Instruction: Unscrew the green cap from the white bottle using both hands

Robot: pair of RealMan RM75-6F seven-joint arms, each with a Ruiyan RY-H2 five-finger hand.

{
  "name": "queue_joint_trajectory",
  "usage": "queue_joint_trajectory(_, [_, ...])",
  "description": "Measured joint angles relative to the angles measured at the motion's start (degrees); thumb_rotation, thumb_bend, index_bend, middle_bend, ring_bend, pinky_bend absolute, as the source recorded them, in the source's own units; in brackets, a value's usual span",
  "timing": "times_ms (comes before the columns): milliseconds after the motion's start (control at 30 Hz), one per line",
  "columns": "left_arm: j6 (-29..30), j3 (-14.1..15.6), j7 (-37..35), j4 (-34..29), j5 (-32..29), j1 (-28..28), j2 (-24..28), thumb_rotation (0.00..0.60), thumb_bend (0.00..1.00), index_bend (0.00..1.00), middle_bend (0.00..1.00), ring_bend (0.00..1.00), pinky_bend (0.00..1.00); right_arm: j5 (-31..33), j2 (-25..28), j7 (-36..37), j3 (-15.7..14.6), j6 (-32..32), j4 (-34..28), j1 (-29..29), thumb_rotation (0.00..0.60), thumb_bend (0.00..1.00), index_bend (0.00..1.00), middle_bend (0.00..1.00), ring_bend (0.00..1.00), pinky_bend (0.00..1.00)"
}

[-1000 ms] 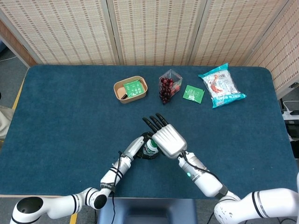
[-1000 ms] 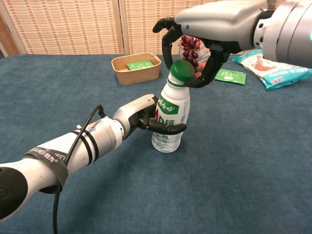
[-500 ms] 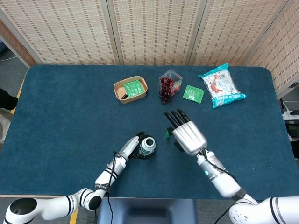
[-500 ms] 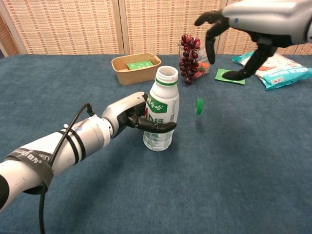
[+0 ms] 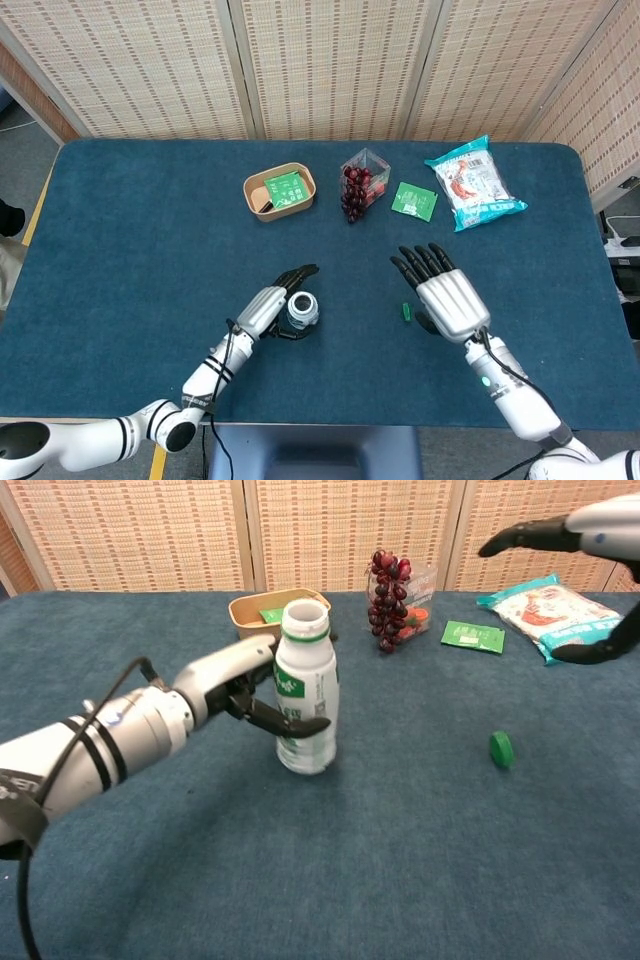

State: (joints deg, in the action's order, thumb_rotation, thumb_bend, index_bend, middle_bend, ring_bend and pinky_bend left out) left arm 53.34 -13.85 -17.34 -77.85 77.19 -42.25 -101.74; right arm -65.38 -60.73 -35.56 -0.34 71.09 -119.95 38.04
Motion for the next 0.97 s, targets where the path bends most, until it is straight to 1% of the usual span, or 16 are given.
queue_joint_trajectory(133, [2.36,0.35,5.62,-4.51,1.27,0.61,3.69,0.600,0.30,0.00,0.00,0.00,0.00,-4.22,1.51,2.70,-1.77,1.87,-0.19,-3.52,0.600,0.21,0.00,0.00,0.00,0.00])
queue_joint_trajectory(233, [3.71,0.88,11.10,-7.33,1.89,1.10,6.20,0.600,0.30,0.00,0.00,0.00,0.00,-7.21,2.53,4.00,-2.92,3.74,-0.47,-6.19,0.600,0.21,0.00,0.00,0.00,0.00])
queue_joint_trajectory(333, [4.88,1.95,18.45,-8.80,2.71,1.56,8.40,0.600,0.30,0.00,0.00,0.00,0.00,-9.45,3.03,4.35,-3.90,5.80,-0.57,-8.63,0.600,0.21,0.00,0.00,0.00,0.00])
queue_joint_trajectory(433, [6.48,3.78,27.81,-10.49,3.34,2.65,10.98,0.600,0.30,0.00,0.00,0.00,0.00,-11.87,3.23,4.68,-5.31,8.05,-0.35,-11.66,0.600,0.21,0.00,0.00,0.00,0.00])
queue_joint_trajectory(500, [8.98,5.94,35.31,-12.71,3.89,4.68,14.38,0.600,0.31,0.00,0.00,0.00,0.00,-13.34,3.11,4.66,-6.36,10.08,0.25,-14.08,0.600,0.21,0.00,0.00,0.00,0.00])
queue_joint_trajectory(533, [9.94,6.54,36.92,-13.22,4.15,5.41,15.45,0.600,0.32,0.00,0.00,0.00,0.00,-13.94,2.95,4.61,-6.79,11.12,0.66,-15.22,0.600,0.21,0.00,0.00,0.00,0.00])
queue_joint_trajectory(567, [12.22,7.76,39.53,-13.93,4.82,7.05,17.67,0.600,0.33,0.00,0.00,0.00,0.00,-14.73,2.60,4.61,-7.36,12.59,1.34,-16.84,0.600,0.21,0.00,0.00,0.00,0.00])
queue_joint_trajectory(633, [16.39,9.75,41.73,-14.29,6.12,9.96,20.67,0.600,0.35,0.00,0.00,0.00,0.00,-16.00,1.81,4.91,-8.20,14.84,2.66,-19.48,0.600,0.21,0.00,0.00,0.00,0.00])
queue_joint_trajectory(700, [21.27,11.86,41.69,-14.07,7.50,13.26,22.72,0.600,0.36,0.00,0.00,0.00,0.00,-17.39,0.64,5.62,-9.06,17.24,4.78,-22.31,0.600,0.21,0.00,0.00,0.00,0.00])
queue_joint_trajectory(767, [24.64,13.92,38.85,-13.21,9.17,15.94,24.05,0.600,0.36,0.00,0.00,0.00,0.00,-18.48,-0.73,6.59,-9.49,18.63,7.25,-24.47,0.600,0.21,0.00,0.00,0.00,0.00])
queue_joint_trajectory(800, [26.11,15.14,36.08,-12.29,10.30,17.62,24.68,0.600,0.37,0.00,0.00,0.00,0.00,-18.79,-1.34,7.15,-9.55,19.05,8.28,-25.28,0.600,0.21,0.00,0.00,0.00,0.00])
queue_joint_trajectory(833, [26.87,15.74,34.47,-11.70,10.90,18.49,24.96,0.600,0.37,0.00,0.00,0.00,0.00,-19.00,-1.90,7.79,-9.55,19.42,9.18,-26.02,0.600,0.21,0.00,0.00,0.00,0.00])
queue_joint_trajectory(933, [32.37,18.65,25.42,-7.55,14.02,23.15,26.04,0.600,0.37,0.00,0.00,0.00,0.00,-19.44,-2.85,9.09,-9.09,19.91,10.69,-27.53,0.600,0.21,0.00,0.00,0.00,0.00])
queue_joint_trajectory(967, [35.18,19.70,21.74,-5.46,15.16,25.09,26.35,0.600,0.37,0.00,0.00,0.00,0.00,-19.59,-2.86,9.09,-8.78,20.04,10.82,-27.67,0.600,0.21,0.00,0.00,0.00,0.00])
